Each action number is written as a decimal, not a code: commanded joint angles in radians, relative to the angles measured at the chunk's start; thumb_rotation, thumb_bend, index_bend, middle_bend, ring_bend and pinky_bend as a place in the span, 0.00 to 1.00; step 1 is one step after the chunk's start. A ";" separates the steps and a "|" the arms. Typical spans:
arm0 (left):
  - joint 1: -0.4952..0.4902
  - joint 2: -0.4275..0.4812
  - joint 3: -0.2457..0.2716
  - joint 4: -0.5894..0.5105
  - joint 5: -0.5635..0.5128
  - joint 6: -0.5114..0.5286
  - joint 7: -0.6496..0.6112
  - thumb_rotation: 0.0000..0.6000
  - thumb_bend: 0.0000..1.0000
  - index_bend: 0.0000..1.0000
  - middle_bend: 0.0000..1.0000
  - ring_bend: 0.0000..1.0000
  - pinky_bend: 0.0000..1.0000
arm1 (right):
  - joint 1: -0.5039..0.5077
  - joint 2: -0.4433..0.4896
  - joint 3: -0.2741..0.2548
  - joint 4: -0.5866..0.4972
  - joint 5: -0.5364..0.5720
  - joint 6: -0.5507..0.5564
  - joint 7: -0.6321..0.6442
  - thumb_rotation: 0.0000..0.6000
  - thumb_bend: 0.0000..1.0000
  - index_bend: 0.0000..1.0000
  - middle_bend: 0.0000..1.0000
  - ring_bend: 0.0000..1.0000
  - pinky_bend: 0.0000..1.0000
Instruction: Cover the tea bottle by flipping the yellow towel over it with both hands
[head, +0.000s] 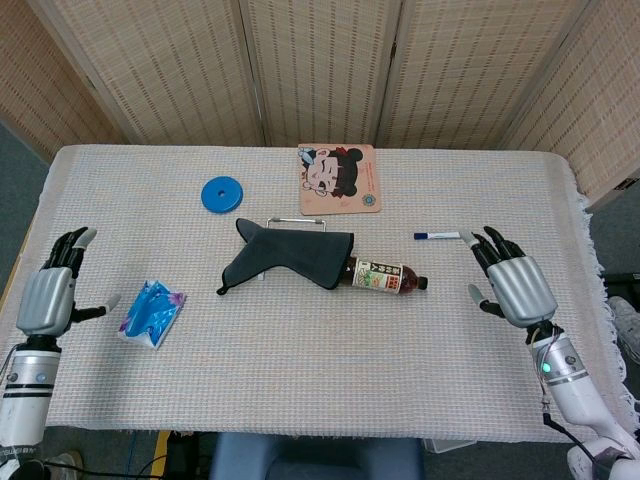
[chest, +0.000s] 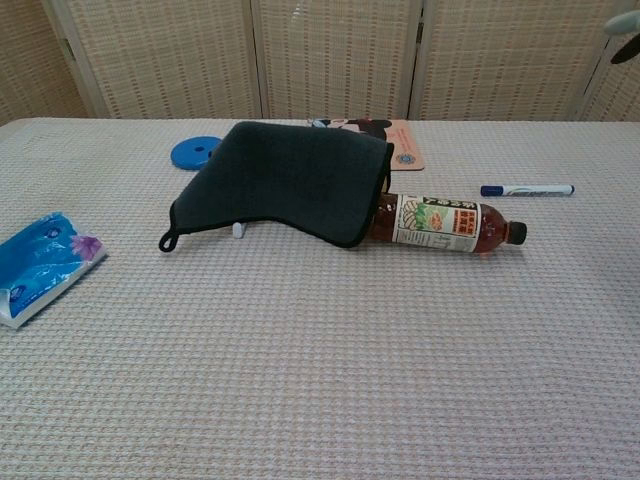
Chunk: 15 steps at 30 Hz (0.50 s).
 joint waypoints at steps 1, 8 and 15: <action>0.084 0.004 0.053 -0.033 0.065 0.094 0.023 1.00 0.22 0.11 0.09 0.03 0.32 | -0.071 0.013 -0.033 0.013 -0.026 0.067 0.034 1.00 0.33 0.00 0.16 0.10 0.22; 0.182 -0.012 0.099 -0.054 0.150 0.193 0.056 1.00 0.22 0.13 0.10 0.03 0.32 | -0.186 0.014 -0.066 0.006 -0.050 0.174 0.061 1.00 0.28 0.00 0.17 0.10 0.22; 0.244 -0.034 0.123 -0.077 0.206 0.238 0.111 1.00 0.22 0.14 0.10 0.03 0.32 | -0.263 0.010 -0.079 0.000 -0.074 0.241 0.072 1.00 0.29 0.00 0.19 0.10 0.22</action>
